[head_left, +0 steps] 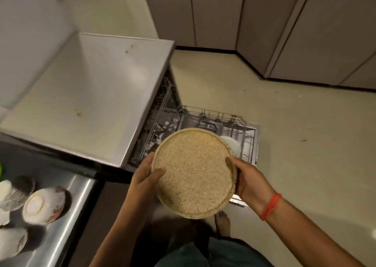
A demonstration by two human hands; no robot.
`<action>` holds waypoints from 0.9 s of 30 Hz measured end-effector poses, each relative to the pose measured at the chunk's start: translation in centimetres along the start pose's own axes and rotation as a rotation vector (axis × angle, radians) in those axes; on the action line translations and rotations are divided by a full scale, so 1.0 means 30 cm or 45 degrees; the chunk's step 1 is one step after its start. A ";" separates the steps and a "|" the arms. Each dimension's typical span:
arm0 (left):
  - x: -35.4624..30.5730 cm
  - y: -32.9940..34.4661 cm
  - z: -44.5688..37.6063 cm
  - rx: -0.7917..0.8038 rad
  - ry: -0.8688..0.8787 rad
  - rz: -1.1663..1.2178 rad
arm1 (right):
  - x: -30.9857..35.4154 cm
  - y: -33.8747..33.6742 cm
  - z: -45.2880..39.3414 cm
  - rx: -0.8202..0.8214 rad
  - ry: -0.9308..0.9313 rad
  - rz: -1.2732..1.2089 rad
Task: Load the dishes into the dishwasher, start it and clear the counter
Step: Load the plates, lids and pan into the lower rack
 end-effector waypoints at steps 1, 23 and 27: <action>-0.003 0.022 -0.039 0.028 -0.023 -0.013 | -0.005 -0.023 -0.004 -0.024 -0.001 -0.002; 0.351 0.207 -0.672 0.312 -0.587 -0.370 | 0.335 -0.353 -0.540 -0.761 -0.255 0.484; 0.509 0.247 -0.729 0.254 -0.670 -0.375 | 0.362 -0.421 -0.806 -0.819 -0.311 0.888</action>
Point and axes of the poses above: each hand's wrist, its own z-axis away from the middle knuckle, its own y-axis out of the palm, x = y × z, the point moved 5 cm from there along -z, towards the middle knuckle, and after that the axes turned 7 degrees about z, right-handed, at the moved point
